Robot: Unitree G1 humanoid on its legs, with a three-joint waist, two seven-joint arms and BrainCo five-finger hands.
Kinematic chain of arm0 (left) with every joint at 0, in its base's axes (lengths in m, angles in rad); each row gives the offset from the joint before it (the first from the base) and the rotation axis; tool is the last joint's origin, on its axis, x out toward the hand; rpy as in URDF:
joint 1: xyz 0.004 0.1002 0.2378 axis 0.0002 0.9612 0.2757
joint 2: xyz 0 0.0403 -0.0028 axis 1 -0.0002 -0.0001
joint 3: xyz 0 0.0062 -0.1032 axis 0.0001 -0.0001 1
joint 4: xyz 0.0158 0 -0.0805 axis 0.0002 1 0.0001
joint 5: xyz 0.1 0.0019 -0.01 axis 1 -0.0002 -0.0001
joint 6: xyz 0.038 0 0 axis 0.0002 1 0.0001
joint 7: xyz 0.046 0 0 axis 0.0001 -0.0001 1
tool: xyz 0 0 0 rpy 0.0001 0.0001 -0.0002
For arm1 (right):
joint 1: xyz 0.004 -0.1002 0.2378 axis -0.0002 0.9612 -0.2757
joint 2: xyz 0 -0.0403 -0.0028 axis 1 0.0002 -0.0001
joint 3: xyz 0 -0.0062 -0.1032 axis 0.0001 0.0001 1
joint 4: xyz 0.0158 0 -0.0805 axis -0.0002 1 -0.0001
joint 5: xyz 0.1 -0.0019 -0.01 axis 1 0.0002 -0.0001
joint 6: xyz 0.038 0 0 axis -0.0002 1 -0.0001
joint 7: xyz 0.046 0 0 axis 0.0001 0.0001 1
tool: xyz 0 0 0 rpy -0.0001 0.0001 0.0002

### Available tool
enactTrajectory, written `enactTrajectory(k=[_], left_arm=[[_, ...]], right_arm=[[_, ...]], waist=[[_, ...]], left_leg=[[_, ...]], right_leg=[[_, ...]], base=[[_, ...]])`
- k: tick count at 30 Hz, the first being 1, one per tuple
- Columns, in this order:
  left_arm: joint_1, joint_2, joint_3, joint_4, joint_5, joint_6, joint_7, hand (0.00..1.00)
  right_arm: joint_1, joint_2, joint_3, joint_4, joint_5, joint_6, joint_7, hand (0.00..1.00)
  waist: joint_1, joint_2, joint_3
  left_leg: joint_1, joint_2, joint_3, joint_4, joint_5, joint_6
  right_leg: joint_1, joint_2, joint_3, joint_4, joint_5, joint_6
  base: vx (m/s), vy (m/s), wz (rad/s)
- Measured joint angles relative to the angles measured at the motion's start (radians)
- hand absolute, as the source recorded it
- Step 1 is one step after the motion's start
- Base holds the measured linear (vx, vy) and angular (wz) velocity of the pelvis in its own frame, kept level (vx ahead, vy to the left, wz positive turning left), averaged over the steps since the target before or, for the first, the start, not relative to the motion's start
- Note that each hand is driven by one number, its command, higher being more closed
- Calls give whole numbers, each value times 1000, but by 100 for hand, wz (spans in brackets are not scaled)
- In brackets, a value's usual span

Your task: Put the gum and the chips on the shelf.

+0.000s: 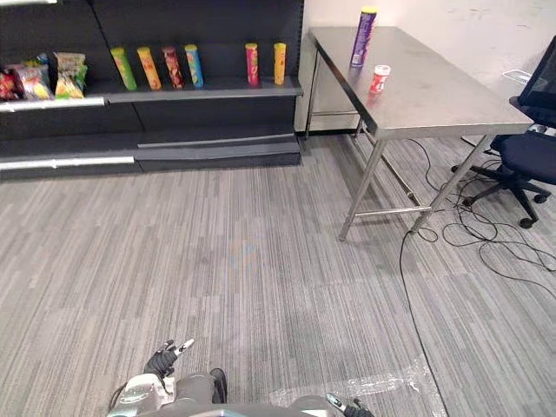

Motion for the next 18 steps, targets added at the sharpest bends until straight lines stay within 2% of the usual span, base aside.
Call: enactTrajectory(k=[2, 5, 8, 10, 11, 15, 16, 18], left_arm=[[9, -4, 21, 9, -6, 1, 0, 0], [16, -6, 46, 16, -7, 0, -1, 0], [30, -15, 66, 26, -50, 0, 0, 0], [48, -21, 71, 28, -68, 0, -2, 0], [49, -21, 71, 27, -68, 0, -2, 0], [62, -18, 38, 21, -68, 1, -7, 0], [73, -15, 28, 15, -68, 1, -9, 0], [83, -7, 5, 10, -67, 3, -10, 0]], right_arm=[[-6, 2, 0, 0, 0, -1, 0, 0], [-4, 9, 0, 1, 1, -3, 0, 0], [27, 8, -12, -1, 9, -4, 1, 0], [39, 9, -22, -1, 10, -4, 2, 0], [39, 9, -22, -1, 9, -4, 3, 0], [33, 4, -22, -5, 11, -5, 8, 0], [33, 5, -22, -14, 13, -7, 8, 0], [37, 8, -25, -27, 13, -12, 8, 0]], waist=[[3, 2, -11], [1, -16, -31], [-3, -1, -71], [-2, -6, -110], [-2, -6, -115], [-3, 2, -131], [-5, 3, -130], [-9, 11, -124]], left_leg=[[10, 8, 47, 37, -47, 8], [18, -14, 87, 30, -55, 19], [-22, -28, 90, 72, -114, 59], [-38, -51, 110, 59, -133, 85], [-38, -55, 112, 55, -134, 88], [-7, -82, 114, -12, -140, 100], [36, -92, 113, -59, -136, 108], [109, -104, 100, -116, -133, 116]], right_leg=[[11, -15, 52, -46, 38, 5], [-24, -53, 101, -52, 73, 12], [-103, -65, 132, 21, 76, 16], [-182, -78, 163, 113, 100, 50], [-198, -78, 172, 138, 112, 50], [-324, -59, 210, 350, 234, 43], [-367, -48, 213, 455, 324, 44], [-401, -39, 201, 569, 436, 50]], base=[[267, 258, -58], [242, 186, -62], [189, 124, -26], [243, 170, -9], [222, 146, -4], [146, 106, 6], [151, 80, 12], [207, 51, 19]])
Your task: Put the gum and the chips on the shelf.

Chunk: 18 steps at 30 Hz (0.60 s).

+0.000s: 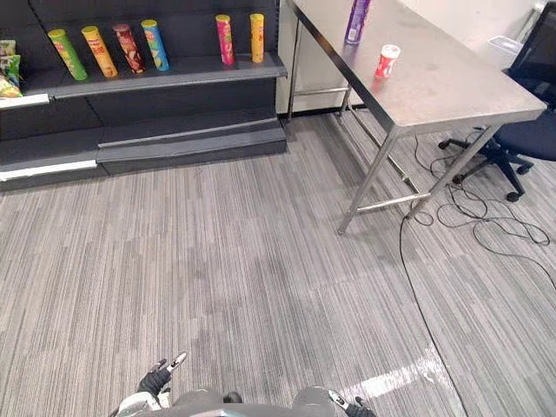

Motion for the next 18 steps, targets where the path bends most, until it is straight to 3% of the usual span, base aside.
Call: enactTrajectory(k=[2, 4, 6, 7, 9, 10, 11, 12, 13, 14, 15, 16, 18], left_arm=[[4, 3, -15, -3, 0, 4, -5, 0], [3, -1, -30, -2, 1, 6, -10, 0], [-4, 2, -44, 6, 13, 8, -19, 0], [-11, 0, -40, 13, 24, 9, -22, 0], [-15, 2, -7, 3, 33, 8, -29, 0], [-17, -26, 16, 13, 37, 11, -28, 0], [-12, -35, 16, 9, 43, 9, -29, 0], [-13, -35, 18, 5, 46, 7, -31, 0], [-19, -44, 25, 2, 46, 7, -30, 0], [-36, -53, 53, 16, 46, 9, -27, 0], [-33, -54, 68, 17, 48, 9, -29, 0], [-29, -44, 84, 20, 62, 9, -30, 0], [-36, -54, 110, 26, 78, 8, -34, 0]], right_arm=[[7, 7, -14, -12, 0, -4, 0, 0], [9, 9, -16, -17, 1, -6, 0, 0], [6, 10, -16, -23, 7, -6, 1, 0], [6, 10, -18, -25, 11, -6, 1, 0], [13, 24, -17, -21, 16, 0, 0, 0], [9, 3, -51, -22, 37, -1, 0, 0], [7, 3, -59, -23, 40, -3, 0, 0], [5, 10, -63, -24, 48, -9, 3, 0], [4, 12, -64, -35, 55, -10, 4, 0], [8, 8, -60, -66, 61, -8, 6, 0], [20, 13, -46, -84, 79, -9, 10, 0], [35, 35, -55, -97, 87, -12, 17, 0], [36, 36, -56, -102, 87, -14, 19, 0]], waist=[[-2, -4, 7], [-6, -1, 16], [-28, -1, 47], [-36, 2, 68], [-38, -30, 91], [-39, 23, 110], [-40, 29, 109], [-47, 27, 111], [-48, 36, 117], [-38, 37, 134], [-41, 37, 129], [-38, 22, 128], [-36, 21, 128]], left_leg=[[78, -9, -25, -56, -3, 5], [162, -10, -53, -109, -4, 4], [247, 3, -94, -151, -17, 2], [281, 19, -116, -152, -30, -22], [311, 26, -132, -133, -68, -85], [331, 75, -131, -119, -80, -122], [331, 76, -122, -135, -65, -121], [342, 66, -121, -178, -6, -102], [359, 71, -98, -188, 8, -94], [386, 99, -96, -201, 6, -98], [389, 114, -102, -204, -13, -115], [410, 113, -109, -219, -24, -117], [412, 127, -116, -216, 14, -101]], right_leg=[[-33, 10, -51, 140, -53, -25], [-65, 37, -143, 224, -183, -64], [-113, 79, -231, 218, -321, -93], [-141, 101, -251, 143, -368, -100], [-159, 108, -246, -171, -357, -91], [-92, 157, -294, -218, -345, -124], [-74, 163, -301, -242, -343, -125], [-61, 163, -316, -221, -337, -113], [-91, 161, -317, -131, -326, -95], [-174, 172, -313, -73, -362, -124], [-180, 183, -295, -193, -352, -122], [-171, 171, -312, -245, -302, -139], [-157, 179, -325, -238, -336, -147]], base=[[180, -52, 24], [165, -128, 30], [202, -227, 56], [279, -326, 67], [294, -286, 39], [305, -185, 7], [299, -154, 14], [228, -141, 14], [155, -168, 12], [142, -171, 14], [187, -190, 32], [198, -130, 40], [342, -219, 32]])
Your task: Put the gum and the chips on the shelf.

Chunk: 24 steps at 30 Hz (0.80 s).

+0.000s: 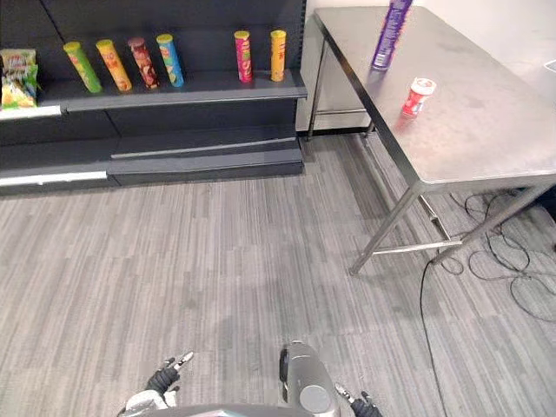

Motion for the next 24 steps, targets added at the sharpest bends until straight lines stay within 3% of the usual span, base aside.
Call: enactTrajectory(k=[2, 5, 7, 9, 10, 11, 12, 13, 14, 16, 18, 20, 23, 24], left_arm=[[1, -8, 16, 3, 3, 1, 2, 0], [0, -28, 23, -5, -5, 1, 3, 0], [-1, -40, 36, -23, -17, 0, 4, 0], [-4, -45, 47, -38, -17, 1, 5, 0], [-5, -47, 47, -40, -17, 0, 5, 0], [-2, -54, 57, -51, -17, 0, 5, 0], [-1, -56, 66, -51, -19, 0, 5, 0], [2, -54, 77, -50, -42, 0, 5, 0], [3, -53, 86, -50, -48, 0, 6, 0], [3, -53, 102, -51, -87, -3, 8, 0], [4, -54, 116, -53, -126, -14, 14, 0], [5, -52, 115, -56, -133, -30, 14, 0], [12, -46, 113, -58, -135, -41, 16, 0], [14, -44, 99, -57, -162, -44, 27, 0]], right_arm=[[1, -1, 0, -5, 9, -1, 1, 0], [7, -7, 2, -22, 32, -2, 2, 0], [12, -7, 2, -29, 35, -8, 1, 0], [11, -6, 2, -34, 37, -15, 1, 0], [11, -8, 1, -37, 37, -16, 1, 0], [7, -14, 1, -38, 37, -17, 1, 0], [8, -15, 0, -38, 39, -17, 1, 0], [8, -14, 0, -33, 39, -17, -1, 0], [7, -15, 0, -30, 41, -17, -2, 0], [6, -18, -1, -19, 71, -17, -12, 0], [0, -17, -11, 17, 79, -17, -21, 0], [-2, -17, -26, 43, 77, -16, -22, 0], [2, -16, -34, 50, 76, -15, -21, 0], [10, -18, -28, 50, 77, -15, -22, 0]], waist=[[-4, 5, 0], [-15, 30, -16], [-14, 33, -20], [-15, 33, -42], [-16, 35, -44], [-13, 46, -44], [-13, 48, -44], [-9, 40, -41], [-9, 38, -41], [-8, 43, -41], [4, 33, -36], [17, 30, -36], [15, 26, -36], [13, 28, -36]], left_leg=[[16, 9, -17, -7, 46, -26], [21, 36, -35, 1, 94, -50], [-6, 44, -64, 64, 110, -74], [-135, 51, -106, 297, 160, -157], [-171, 53, -116, 369, 181, -170], [-234, 67, -117, 530, 270, -177], [-249, 75, -111, 579, 317, -174], [-268, 95, -78, 671, 419, -168], [-285, 112, -55, 727, 416, -158], [-343, 147, 38, 867, 299, -95], [-365, 144, 115, 854, 189, -50], [-400, 136, 143, 758, 156, -51], [-456, 114, 152, 518, 151, -41], [-463, 90, 132, 371, 169, -28]], right_leg=[[31, -7, -27, 9, -18, -25], [62, -12, -69, 21, -27, -35], [85, -13, -77, 12, -30, -38], [134, -14, -78, -55, -38, -32], [146, -11, -77, -72, -39, -33], [190, 4, -67, -108, -44, -41], [211, 10, -60, -121, -46, -44], [252, 20, -36, -145, -52, -55], [271, 25, -21, -159, -57, -63], [339, 32, 28, -202, -59, -66], [407, 8, 80, -242, -55, -60], [446, -22, 121, -269, -58, -46], [478, -91, 179, -293, -84, 10], [483, -118, 205, -291, -105, 42]], base=[[309, -189, 26], [247, -94, 41], [198, -36, 31], [214, -45, 18], [240, -80, -11], [181, -71, -28], [203, -72, -53], [138, -27, -46], [167, -7, -63], [173, 55, -66], [157, 113, -76], [108, 138, -62], [219, 326, -50], [220, 381, -47]])
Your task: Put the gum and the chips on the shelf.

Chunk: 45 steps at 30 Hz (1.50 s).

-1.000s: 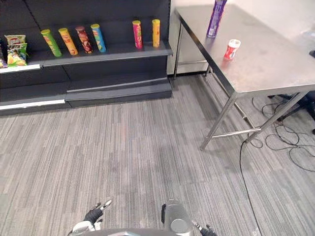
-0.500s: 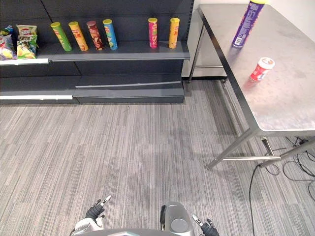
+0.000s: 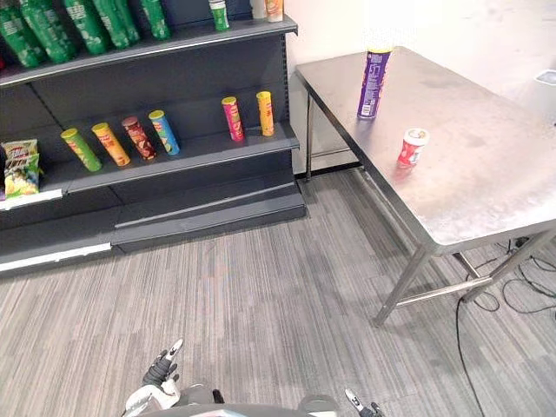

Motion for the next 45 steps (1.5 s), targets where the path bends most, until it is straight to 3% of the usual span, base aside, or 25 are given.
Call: enactTrajectory(k=[1, 2, 4, 6, 10, 12, 17, 21, 22, 24, 25, 26, 27, 28, 30, 31, 32, 33, 35, 36, 37, 38, 39, 41, 45], left_arm=[[12, -5, -24, 1, -41, -6, 8, 0], [21, -16, -38, 4, -71, -9, 10, 0], [20, 26, -66, 20, -133, -8, 19, 0], [16, 43, -88, 19, -168, -19, 18, 0], [20, 40, -112, 48, -168, -20, 19, 0], [35, 24, -113, 51, -172, -19, 18, 0], [47, 33, -117, 49, -177, -21, 11, 0], [48, 42, -113, 61, -146, -25, 11, 0], [47, 50, -114, 66, -134, -24, 12, 0], [46, 63, -129, 66, -97, -18, 14, 0], [44, 70, -151, 65, -66, -10, 14, 0], [45, 70, -161, 63, -62, -4, 14, 0], [46, 73, -180, 57, -43, 2, 14, 0], [46, 74, -184, 52, -37, 3, 14, 0], [50, 85, -195, 53, -32, 4, 16, 0], [44, 91, -213, 59, -31, 6, 16, 0], [44, 90, -214, 59, -31, 6, 15, 0], [44, 83, -212, 58, -29, 6, 13, 0], [44, 79, -199, 59, -27, 6, 12, 0], [46, 75, -179, 59, -20, 6, 12, 0], [46, 75, -149, 56, -7, 5, 12, 0], [42, 59, -132, 60, -5, 5, 13, 0], [40, 23, -125, 75, 7, 6, 11, 0], [24, 2, -123, 81, 11, 5, 9, 0], [7, 6, -103, 86, 41, 7, 0, 0]], right_arm=[[9, -14, 15, -1, 0, 0, -1, 0], [14, -37, 41, 2, -1, 1, -3, 0], [16, -26, 75, 16, -1, 1, -5, 0], [15, -16, 91, 18, -1, 0, -5, 0], [-10, -27, 95, 22, -3, -6, -5, 0], [-23, -51, 78, 27, -11, -6, -5, 0], [-34, -35, 67, 42, -45, -1, 2, 0], [7, -28, 59, 67, -52, 6, 4, 0], [5, -27, 59, 74, -52, 9, 4, 0], [7, -16, 57, 73, -51, 15, 4, 0], [14, -12, 37, 67, -49, 18, 4, 0], [19, -5, 27, 59, -47, 18, 3, 0], [25, -2, 18, 45, -44, 17, 2, 0], [27, 3, 7, 37, -43, 17, 1, 0], [29, 26, -17, 27, -39, 14, 1, 0], [49, 35, -12, 27, -39, 15, 1, 0], [52, 37, -9, 27, -39, 16, 1, 0], [58, 40, -10, 23, -39, 17, 2, 0], [56, 41, -5, 12, -39, 17, -1, 0], [57, 43, 0, 5, -39, 17, -1, 0], [58, 50, 7, -3, -39, 16, -1, 0], [45, 38, 0, -1, -42, 16, -1, 0], [27, -1, -5, -11, -41, 3, 1, 0], [11, -9, -13, -10, -40, -5, -4, 0], [-11, -4, -7, -3, -41, -4, -6, 0]], waist=[[0, 18, -3], [3, 43, -5], [-4, 8, -22], [3, -13, -19], [2, 2, 1], [1, 45, -15], [-1, 8, -35], [12, -16, -78], [9, -27, -82], [-4, -42, -81], [-7, -44, -79], [-7, -42, -78], [-13, -23, -75], [-17, -23, -75], [-31, -41, -58], [-30, -46, -44], [-30, -45, -43], [-30, -38, -31], [-30, -39, -22], [-30, -44, -20], [-27, -65, -11], [-23, -49, -5], [-31, 17, 6], [-30, 45, 26], [-28, 29, 51]], left_leg=[[9, -22, -47, -180, 56, 10], [17, -20, -97, -275, 147, -39], [26, -75, -85, -299, 126, -40], [17, -93, -85, -280, 119, -35], [-58, -48, -66, -55, 52, -42], [-88, -36, -108, -133, 47, -34], [-90, -67, -36, -111, -27, -29], [-101, -92, 0, -63, -106, 4], [-83, -110, 16, -66, -118, 20], [-44, -141, 23, -68, -144, 43], [13, -163, 25, -97, -159, 60], [41, -169, 24, -118, -161, 64], [96, -177, 19, -166, -163, 74], [124, -181, 17, -186, -164, 77], [221, -188, -11, -260, -164, 80], [296, -181, -23, -312, -160, 83], [310, -178, -25, -320, -160, 82], [373, -163, -34, -357, -160, 82], [420, -154, -34, -376, -160, 82], [443, -160, -30, -385, -161, 80], [477, -188, -25, -395, -167, 70], [489, -174, -19, -398, -170, 63], [487, -136, 10, -389, -159, 38], [499, -123, 47, -395, -134, 11], [542, -121, 93, -395, -85, 23]], right_leg=[[-1, -7, 19, 4, -18, 32], [1, 1, 32, 10, -33, 61], [-1, -15, 49, 5, -34, 67], [1, 30, 29, -26, -20, 36], [77, 26, 67, -117, 57, 15], [62, 44, 94, -123, 56, 18], [-24, 8, 192, -57, 52, 19], [-149, 8, 254, 165, 61, 37], [-199, 9, 275, 282, 90, 67], [-253, 15, 289, 446, 178, 74], [-275, 22, 287, 542, 302, 99], [-283, 26, 281, 571, 373, 108], [-303, 27, 255, 632, 468, 119], [-322, 27, 229, 679, 452, 112], [-396, 38, 108, 827, 320, 84], [-435, 51, 14, 842, 238, 32], [-443, 54, -5, 832, 222, 26], [-472, 74, -80, 752, 158, 6], [-507, 83, -167, 564, 140, -15], [-505, 85, -217, 422, 169, -9], [-481, 74, -283, 249, 246, -76], [-453, 80, -307, 224, 224, -102], [-439, 126, -331, 181, 230, -111], [-435, 136, -391, 180, 229, -127], [-404, 88, -668, 217, 186, -178]], base=[[229, 400, -51], [250, 422, -40], [278, 273, 5], [231, 77, 25], [215, 155, -15], [99, 162, -44], [136, 131, -52], [174, 160, -25], [284, 220, -8], [279, 225, 4], [199, 153, 12], [277, 184, 14], [239, 132, 9], [295, 137, 13], [363, 83, 28], [399, 23, 33], [440, -20, 39], [313, -35, 26], [389, -85, 24], [508, -147, 12], [453, -125, -9], [442, -110, -48], [318, -80, -57], [314, -124, -52], [224, -163, -54]])
